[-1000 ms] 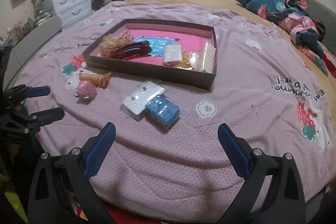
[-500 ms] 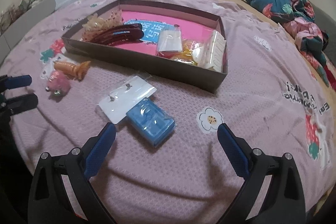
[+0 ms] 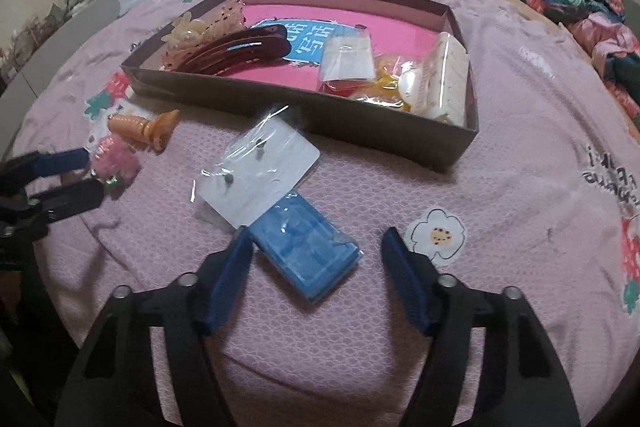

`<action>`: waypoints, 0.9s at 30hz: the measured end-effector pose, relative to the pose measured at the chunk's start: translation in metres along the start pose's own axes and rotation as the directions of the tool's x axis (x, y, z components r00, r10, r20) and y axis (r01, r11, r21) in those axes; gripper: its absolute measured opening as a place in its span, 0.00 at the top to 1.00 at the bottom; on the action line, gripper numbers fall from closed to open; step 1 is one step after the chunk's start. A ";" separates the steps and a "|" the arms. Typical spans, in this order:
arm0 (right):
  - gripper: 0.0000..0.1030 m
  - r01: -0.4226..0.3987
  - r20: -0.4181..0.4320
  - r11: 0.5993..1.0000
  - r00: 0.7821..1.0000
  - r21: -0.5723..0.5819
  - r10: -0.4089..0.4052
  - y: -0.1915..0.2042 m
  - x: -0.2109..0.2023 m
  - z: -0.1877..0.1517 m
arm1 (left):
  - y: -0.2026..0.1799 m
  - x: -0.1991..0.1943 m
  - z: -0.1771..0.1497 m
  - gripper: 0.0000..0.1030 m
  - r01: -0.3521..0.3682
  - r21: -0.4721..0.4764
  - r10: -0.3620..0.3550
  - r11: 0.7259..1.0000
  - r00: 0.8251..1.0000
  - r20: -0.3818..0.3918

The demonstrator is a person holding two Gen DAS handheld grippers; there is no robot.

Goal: Organize jewelry
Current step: 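Grasp the pink fluffy clip with left tool while right tool grasps the blue box, then lift the pink fluffy clip with left tool while right tool lifts the blue box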

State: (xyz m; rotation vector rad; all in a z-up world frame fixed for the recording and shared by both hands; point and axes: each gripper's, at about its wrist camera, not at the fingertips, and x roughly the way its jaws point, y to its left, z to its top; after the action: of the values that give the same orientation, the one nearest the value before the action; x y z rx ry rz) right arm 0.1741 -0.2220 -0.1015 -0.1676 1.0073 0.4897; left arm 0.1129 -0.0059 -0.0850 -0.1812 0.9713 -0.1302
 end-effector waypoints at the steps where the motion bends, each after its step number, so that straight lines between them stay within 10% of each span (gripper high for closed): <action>1: 0.51 0.003 0.008 1.000 1.000 0.003 -0.003 0.000 -0.001 0.000 | 0.001 0.002 0.001 0.23 -0.002 -0.004 0.002 1.000 1.000 -0.001; 13: 0.51 -0.015 0.056 0.998 0.998 0.066 0.012 -0.004 -0.013 -0.014 | -0.004 0.013 0.006 0.59 -0.048 0.050 0.047 0.998 0.999 0.018; 27: 0.51 -0.018 0.087 0.991 0.996 0.130 0.007 -0.013 -0.032 -0.028 | -0.021 -0.001 -0.004 0.60 -0.022 0.118 0.019 0.993 0.999 0.026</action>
State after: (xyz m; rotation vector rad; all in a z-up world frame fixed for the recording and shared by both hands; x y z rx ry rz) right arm 0.1449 -0.2531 -0.0903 -0.0231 0.9532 0.4373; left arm 0.1078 -0.0265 -0.0819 -0.0633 0.9375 -0.1660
